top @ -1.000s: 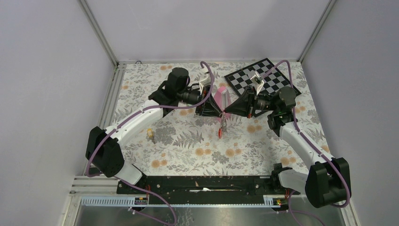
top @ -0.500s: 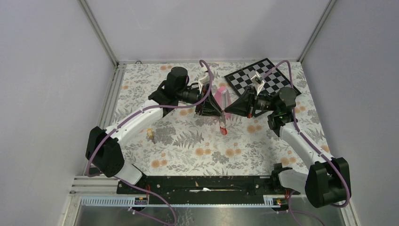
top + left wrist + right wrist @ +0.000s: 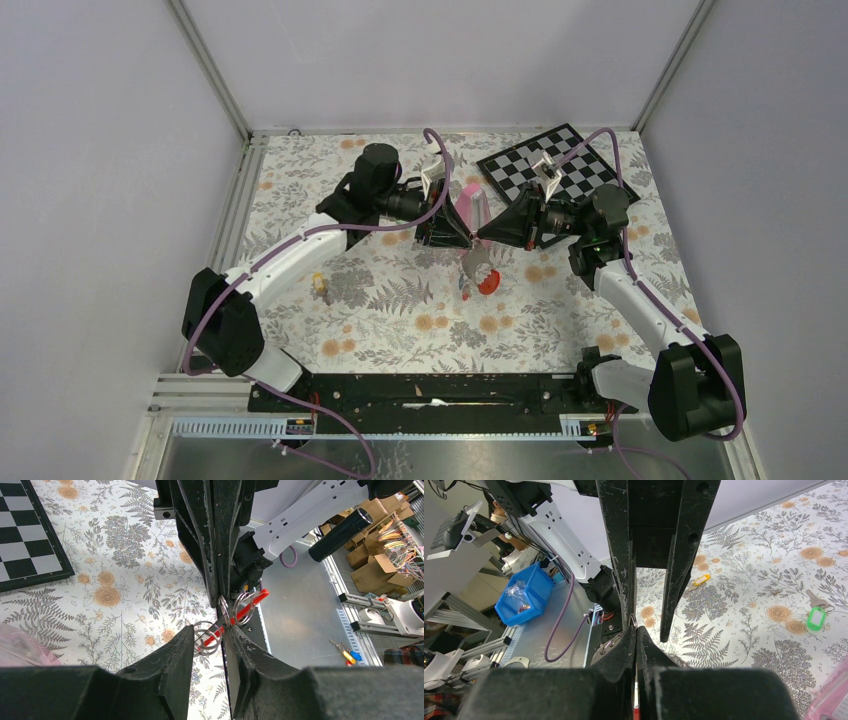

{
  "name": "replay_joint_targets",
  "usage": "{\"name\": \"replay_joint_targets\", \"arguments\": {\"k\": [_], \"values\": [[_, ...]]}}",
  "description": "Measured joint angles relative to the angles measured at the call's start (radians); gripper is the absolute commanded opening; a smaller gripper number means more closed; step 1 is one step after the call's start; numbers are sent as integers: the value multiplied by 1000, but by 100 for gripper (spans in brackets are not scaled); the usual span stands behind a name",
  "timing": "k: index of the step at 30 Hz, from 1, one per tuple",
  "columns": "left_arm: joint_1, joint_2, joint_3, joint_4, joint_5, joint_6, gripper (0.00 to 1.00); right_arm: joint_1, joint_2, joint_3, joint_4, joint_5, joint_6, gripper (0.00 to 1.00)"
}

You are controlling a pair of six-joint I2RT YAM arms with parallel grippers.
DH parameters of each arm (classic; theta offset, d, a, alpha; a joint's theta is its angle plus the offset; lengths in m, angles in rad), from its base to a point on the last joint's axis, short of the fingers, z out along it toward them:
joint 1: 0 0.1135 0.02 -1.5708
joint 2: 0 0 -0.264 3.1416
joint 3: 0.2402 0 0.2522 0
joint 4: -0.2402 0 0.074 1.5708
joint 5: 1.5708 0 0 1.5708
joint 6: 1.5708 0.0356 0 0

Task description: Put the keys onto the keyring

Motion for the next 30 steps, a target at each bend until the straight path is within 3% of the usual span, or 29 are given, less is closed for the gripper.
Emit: {"name": "replay_joint_targets", "arguments": {"k": [30], "values": [[-4, -4, -46, 25, 0, 5, 45, -1, 1, 0, -35, 2, -9, 0]]}}
